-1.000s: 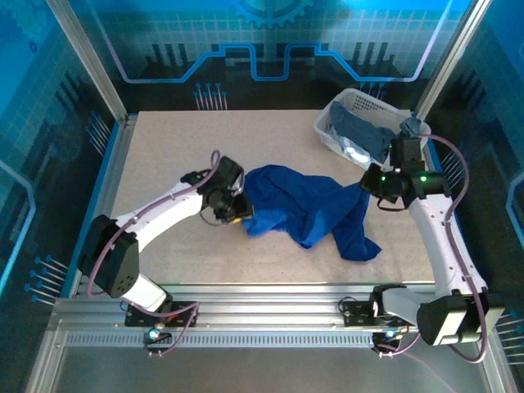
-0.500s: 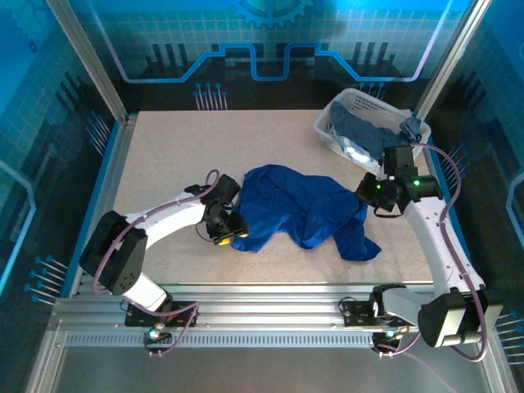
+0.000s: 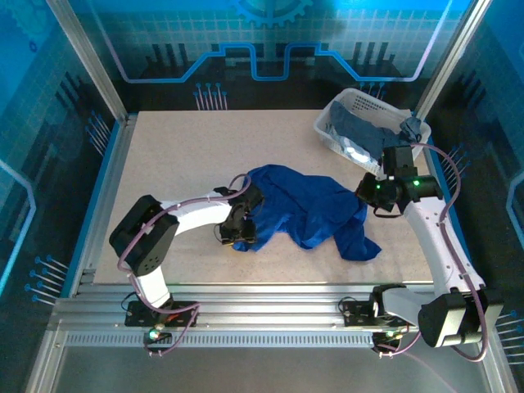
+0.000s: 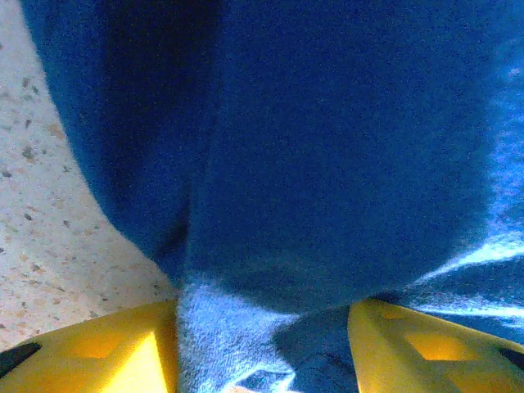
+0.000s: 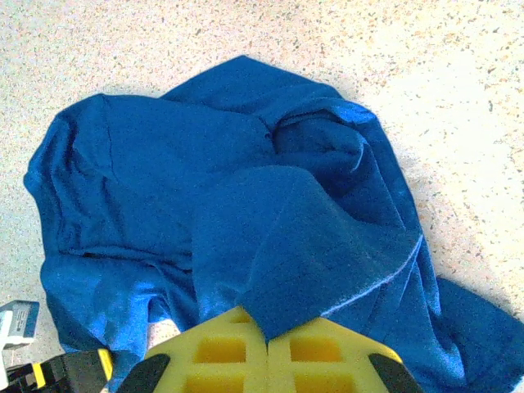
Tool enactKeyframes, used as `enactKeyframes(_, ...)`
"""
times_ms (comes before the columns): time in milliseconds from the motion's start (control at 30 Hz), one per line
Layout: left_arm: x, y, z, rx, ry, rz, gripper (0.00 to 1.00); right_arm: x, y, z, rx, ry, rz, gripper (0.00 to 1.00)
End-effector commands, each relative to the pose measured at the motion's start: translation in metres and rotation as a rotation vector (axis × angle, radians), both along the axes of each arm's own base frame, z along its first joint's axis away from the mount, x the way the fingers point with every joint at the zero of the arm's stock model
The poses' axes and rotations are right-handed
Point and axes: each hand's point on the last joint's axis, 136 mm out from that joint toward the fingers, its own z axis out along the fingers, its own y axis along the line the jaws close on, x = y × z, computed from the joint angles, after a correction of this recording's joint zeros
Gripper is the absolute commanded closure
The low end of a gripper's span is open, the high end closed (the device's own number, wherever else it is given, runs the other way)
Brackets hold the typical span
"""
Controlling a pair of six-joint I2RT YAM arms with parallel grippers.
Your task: Fold and stack the t-shirts
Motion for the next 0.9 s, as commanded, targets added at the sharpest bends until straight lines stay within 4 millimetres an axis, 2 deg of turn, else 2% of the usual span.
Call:
enactKeyframes(0,-0.003,0.018,-0.014,0.141,0.001,-0.051,0.48,-0.002,0.005,0.003,0.02,-0.012,0.006,1.0)
enactKeyframes(67,-0.005,0.01,-0.017,0.139,0.001,-0.076,0.59,-0.002,0.004,0.002,0.018,-0.012,0.005,1.0)
enactKeyframes(167,-0.002,0.005,-0.016,0.131,-0.025,-0.066,0.84,-0.002,0.003,0.001,0.021,-0.01,0.002,1.0)
enactKeyframes(233,0.007,0.002,0.002,0.102,-0.095,-0.042,1.0,-0.002,0.002,0.002,0.02,-0.012,0.001,1.0)
enactKeyframes(267,0.013,0.001,0.013,0.089,-0.13,-0.032,1.0,-0.001,0.003,0.003,0.019,-0.016,0.003,1.0)
enactKeyframes(367,0.041,0.001,0.067,0.021,-0.264,0.034,1.0,0.005,0.006,0.013,0.034,-0.043,0.021,1.0)
enactKeyframes(467,0.081,0.012,0.136,-0.124,-0.426,0.166,1.0,0.023,0.017,0.034,0.081,-0.123,0.059,1.0)
enactKeyframes(567,0.118,0.039,0.21,-0.264,-0.596,0.312,1.0,0.047,0.031,0.074,0.135,-0.255,0.107,1.0)
enactKeyframes(633,0.135,0.061,0.264,-0.342,-0.738,0.383,1.0,0.063,0.043,0.114,0.172,-0.376,0.155,1.0)
enactKeyframes(700,0.142,0.081,0.313,-0.406,-0.862,0.43,1.0,0.073,0.052,0.152,0.194,-0.473,0.193,1.0)
enactKeyframes(767,0.14,0.096,0.364,-0.447,-1.004,0.438,1.0,0.076,0.059,0.189,0.213,-0.564,0.226,1.0)
enactKeyframes(867,0.118,0.116,0.435,-0.49,-1.216,0.434,1.0,0.065,0.067,0.235,0.234,-0.673,0.259,1.0)
